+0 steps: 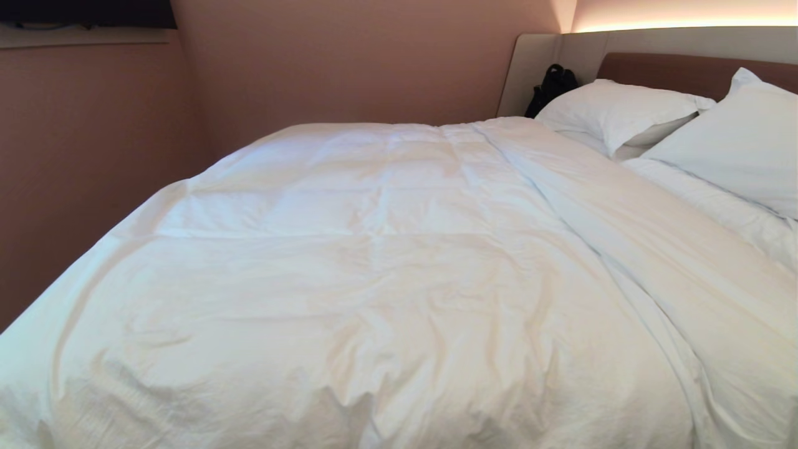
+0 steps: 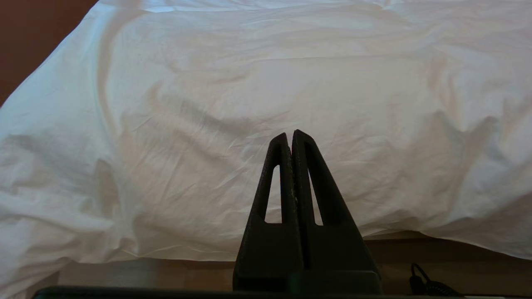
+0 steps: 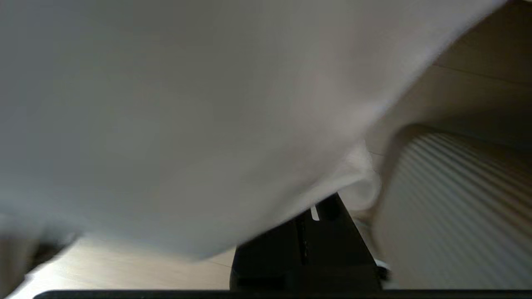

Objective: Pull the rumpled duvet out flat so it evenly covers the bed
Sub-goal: Flatten the corners of the folded blanket

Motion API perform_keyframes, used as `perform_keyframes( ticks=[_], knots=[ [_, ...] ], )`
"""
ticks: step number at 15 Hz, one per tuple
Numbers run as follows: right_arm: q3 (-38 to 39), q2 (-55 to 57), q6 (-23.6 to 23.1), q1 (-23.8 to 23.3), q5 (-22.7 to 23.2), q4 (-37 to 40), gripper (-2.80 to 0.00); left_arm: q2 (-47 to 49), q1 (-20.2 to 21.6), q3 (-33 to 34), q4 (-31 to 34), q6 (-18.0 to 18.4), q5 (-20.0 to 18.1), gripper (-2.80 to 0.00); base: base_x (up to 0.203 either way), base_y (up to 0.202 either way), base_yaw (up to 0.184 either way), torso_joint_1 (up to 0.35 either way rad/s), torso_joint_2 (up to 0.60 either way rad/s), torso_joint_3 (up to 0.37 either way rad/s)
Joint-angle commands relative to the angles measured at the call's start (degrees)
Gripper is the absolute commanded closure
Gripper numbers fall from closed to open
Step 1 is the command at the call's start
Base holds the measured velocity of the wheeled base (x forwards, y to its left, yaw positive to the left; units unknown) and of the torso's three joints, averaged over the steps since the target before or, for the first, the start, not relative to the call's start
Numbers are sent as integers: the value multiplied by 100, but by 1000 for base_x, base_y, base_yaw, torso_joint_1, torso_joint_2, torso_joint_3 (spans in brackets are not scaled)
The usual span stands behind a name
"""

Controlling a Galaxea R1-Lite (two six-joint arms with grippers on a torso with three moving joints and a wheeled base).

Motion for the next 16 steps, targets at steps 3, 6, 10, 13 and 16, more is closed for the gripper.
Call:
perform_keyframes(
  ticks=[3, 6, 10, 13, 16],
  knots=[
    [33, 124, -50, 84, -470, -1300, 0, -2, 2, 0, 3, 0, -1, 0, 0, 0, 0, 0, 0, 0],
    [68, 107, -102, 163, -796, -1379, 0, -2, 2, 0, -6, 0, -1, 0, 0, 0, 0, 0, 0, 0],
    [149, 17, -262, 155, -1087, -1371, 0, -2, 2, 0, -5, 0, -1, 0, 0, 0, 0, 0, 0, 0],
    [208, -30, -312, 141, -1108, -1337, 0, -2, 2, 0, 3, 0, -1, 0, 0, 0, 0, 0, 0, 0],
    [640, -486, -707, -22, -1124, -607, 0, -2, 2, 0, 3, 0, -1, 0, 0, 0, 0, 0, 0, 0]
  ],
)
